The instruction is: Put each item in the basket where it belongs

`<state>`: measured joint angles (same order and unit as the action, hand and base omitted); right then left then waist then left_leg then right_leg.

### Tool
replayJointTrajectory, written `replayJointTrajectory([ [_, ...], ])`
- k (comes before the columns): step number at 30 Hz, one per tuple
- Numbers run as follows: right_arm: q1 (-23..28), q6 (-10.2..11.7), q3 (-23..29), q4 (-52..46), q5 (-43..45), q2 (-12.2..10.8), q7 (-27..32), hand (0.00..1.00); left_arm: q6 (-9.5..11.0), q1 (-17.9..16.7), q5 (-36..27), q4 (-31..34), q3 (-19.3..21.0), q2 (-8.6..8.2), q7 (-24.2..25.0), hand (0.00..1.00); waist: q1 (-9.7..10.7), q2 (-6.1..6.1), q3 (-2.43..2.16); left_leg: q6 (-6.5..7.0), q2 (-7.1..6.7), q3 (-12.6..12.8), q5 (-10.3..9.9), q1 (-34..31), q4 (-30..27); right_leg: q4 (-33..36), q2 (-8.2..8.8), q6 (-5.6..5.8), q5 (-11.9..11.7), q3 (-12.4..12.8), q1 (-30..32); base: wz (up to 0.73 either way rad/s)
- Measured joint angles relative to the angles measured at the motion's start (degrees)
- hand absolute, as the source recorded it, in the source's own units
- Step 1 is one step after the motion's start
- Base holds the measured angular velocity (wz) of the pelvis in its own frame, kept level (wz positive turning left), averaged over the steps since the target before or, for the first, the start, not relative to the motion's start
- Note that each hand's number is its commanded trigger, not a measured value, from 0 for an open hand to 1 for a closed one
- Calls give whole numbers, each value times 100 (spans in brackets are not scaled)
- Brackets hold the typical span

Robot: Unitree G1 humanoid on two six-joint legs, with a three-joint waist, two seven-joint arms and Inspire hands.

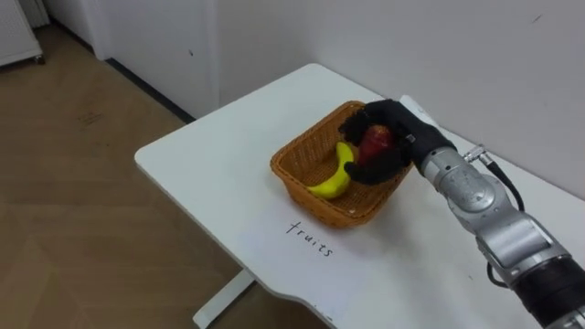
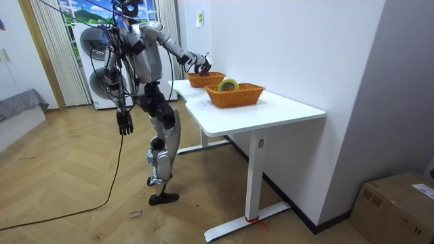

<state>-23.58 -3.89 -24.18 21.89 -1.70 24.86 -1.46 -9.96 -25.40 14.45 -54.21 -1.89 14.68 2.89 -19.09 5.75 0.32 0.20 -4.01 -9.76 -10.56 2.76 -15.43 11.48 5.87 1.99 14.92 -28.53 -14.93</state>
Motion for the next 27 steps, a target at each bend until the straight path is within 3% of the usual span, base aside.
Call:
replayJointTrajectory([
  [27,1,5,4,-1,-1,1,1,0,5,-4,148,60,174,-1,3,0,9,59,0,1,-8,13,0,8,70,-69,-5,10,3,29,39,0],
])
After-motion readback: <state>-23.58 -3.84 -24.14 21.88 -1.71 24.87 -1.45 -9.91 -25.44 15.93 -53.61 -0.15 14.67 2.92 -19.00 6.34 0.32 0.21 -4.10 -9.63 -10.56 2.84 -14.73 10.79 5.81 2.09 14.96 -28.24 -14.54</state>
